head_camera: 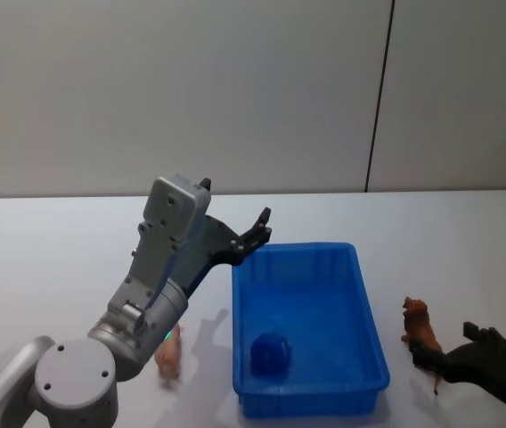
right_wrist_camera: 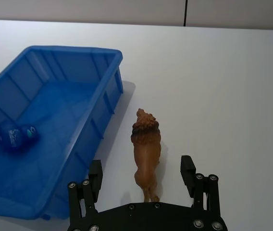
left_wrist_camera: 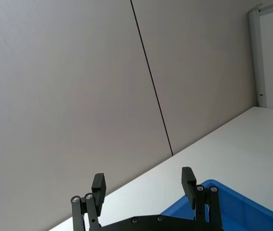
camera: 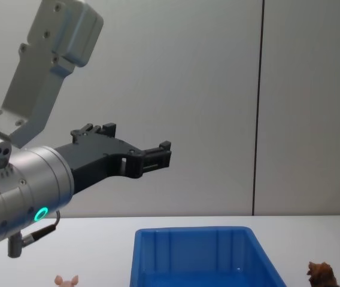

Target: Pick up the two dolls from the table and place them into the box.

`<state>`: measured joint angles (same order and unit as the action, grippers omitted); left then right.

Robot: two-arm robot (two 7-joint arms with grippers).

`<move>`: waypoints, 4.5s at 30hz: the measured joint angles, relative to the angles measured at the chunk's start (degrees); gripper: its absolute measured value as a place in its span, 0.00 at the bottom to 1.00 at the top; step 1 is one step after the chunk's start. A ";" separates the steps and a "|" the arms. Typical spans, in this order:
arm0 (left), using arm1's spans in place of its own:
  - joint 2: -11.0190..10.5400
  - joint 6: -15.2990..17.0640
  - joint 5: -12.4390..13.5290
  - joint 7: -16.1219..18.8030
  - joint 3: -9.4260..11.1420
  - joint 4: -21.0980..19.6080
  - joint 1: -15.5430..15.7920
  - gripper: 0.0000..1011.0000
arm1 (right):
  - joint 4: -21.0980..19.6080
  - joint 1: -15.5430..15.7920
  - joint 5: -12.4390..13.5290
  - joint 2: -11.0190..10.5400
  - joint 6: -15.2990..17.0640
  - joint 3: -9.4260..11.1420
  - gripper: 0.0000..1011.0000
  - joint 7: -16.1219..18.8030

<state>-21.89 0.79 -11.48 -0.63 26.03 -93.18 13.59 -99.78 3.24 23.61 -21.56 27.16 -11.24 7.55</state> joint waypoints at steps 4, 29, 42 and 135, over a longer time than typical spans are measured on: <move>0.00 0.00 0.00 0.00 0.00 0.00 0.00 0.99 | 1.37 -0.75 -0.93 0.61 0.36 -0.45 0.99 0.02; 0.00 0.00 0.00 0.00 0.00 0.00 0.00 0.99 | 10.49 -6.78 -6.42 4.23 1.38 -2.75 0.99 3.22; 0.00 0.00 0.00 0.01 0.00 0.00 0.00 0.99 | 12.35 -8.01 -7.64 5.04 1.80 -3.28 0.80 3.57; 0.00 0.00 0.00 0.01 0.00 0.00 0.00 0.99 | 17.45 -25.40 -1.70 13.73 9.11 -7.94 0.84 30.92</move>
<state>-21.89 0.79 -11.48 -0.62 26.03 -93.18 13.59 -82.33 -22.16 21.92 -7.82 36.27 -19.18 38.48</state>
